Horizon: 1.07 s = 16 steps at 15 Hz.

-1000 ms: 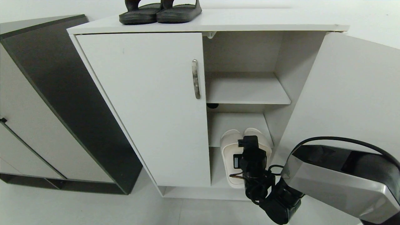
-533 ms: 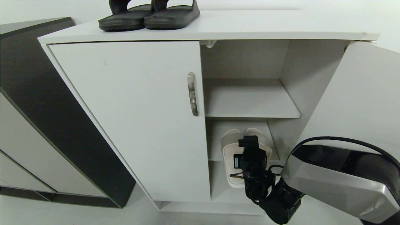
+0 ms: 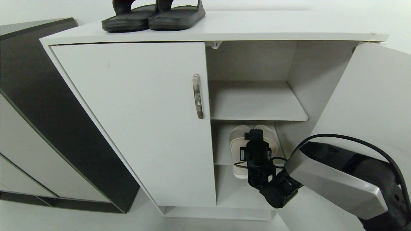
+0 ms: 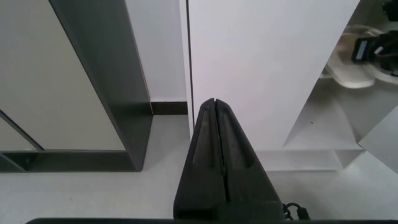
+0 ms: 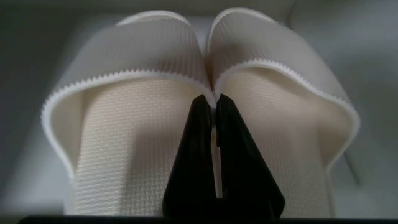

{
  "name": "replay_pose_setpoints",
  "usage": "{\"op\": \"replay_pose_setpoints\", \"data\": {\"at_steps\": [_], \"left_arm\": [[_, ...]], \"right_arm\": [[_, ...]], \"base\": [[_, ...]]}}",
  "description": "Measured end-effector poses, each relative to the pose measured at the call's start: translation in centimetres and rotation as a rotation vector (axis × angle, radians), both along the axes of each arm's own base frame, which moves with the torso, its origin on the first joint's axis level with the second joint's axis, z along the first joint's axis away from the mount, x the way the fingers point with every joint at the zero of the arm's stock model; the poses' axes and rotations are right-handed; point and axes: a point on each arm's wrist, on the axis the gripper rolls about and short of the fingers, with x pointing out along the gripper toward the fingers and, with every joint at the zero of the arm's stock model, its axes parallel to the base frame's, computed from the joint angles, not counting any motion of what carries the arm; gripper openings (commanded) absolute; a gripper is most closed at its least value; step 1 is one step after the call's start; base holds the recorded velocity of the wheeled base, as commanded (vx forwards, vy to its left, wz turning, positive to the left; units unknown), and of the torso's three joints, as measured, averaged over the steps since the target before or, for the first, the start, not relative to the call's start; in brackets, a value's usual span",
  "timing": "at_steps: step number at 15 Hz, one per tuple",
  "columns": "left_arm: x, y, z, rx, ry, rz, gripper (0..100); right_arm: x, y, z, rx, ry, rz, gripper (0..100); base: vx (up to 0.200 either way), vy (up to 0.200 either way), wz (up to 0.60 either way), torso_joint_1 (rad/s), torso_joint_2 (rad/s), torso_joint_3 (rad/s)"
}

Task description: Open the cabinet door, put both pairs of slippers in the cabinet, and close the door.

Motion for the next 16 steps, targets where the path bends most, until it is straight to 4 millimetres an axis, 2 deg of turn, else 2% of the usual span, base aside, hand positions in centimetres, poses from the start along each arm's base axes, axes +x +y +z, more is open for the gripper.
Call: {"op": "replay_pose_setpoints", "data": {"at_steps": [7, 15, 16], "left_arm": [[0.0, 0.0, 0.0, 0.0, 0.0, 0.003, 0], [0.0, 0.0, 0.0, -0.002, 0.0, 0.003, 0], [0.0, 0.0, 0.0, -0.001, 0.0, 0.003, 0]], "right_arm": [[4.3, 0.9, 1.2, 0.04, -0.028, -0.034, 0], [5.8, 1.0, -0.7, 0.033, -0.003, -0.048, 0], [5.8, 1.0, -0.8, 0.032, -0.001, -0.049, 100]], "base": [[0.0, 0.0, 0.0, 0.0, 0.0, 0.0], [0.0, 0.0, 0.0, 0.0, 0.0, 0.0], [0.0, 0.0, 0.0, 0.0, 0.0, 0.0]]}}
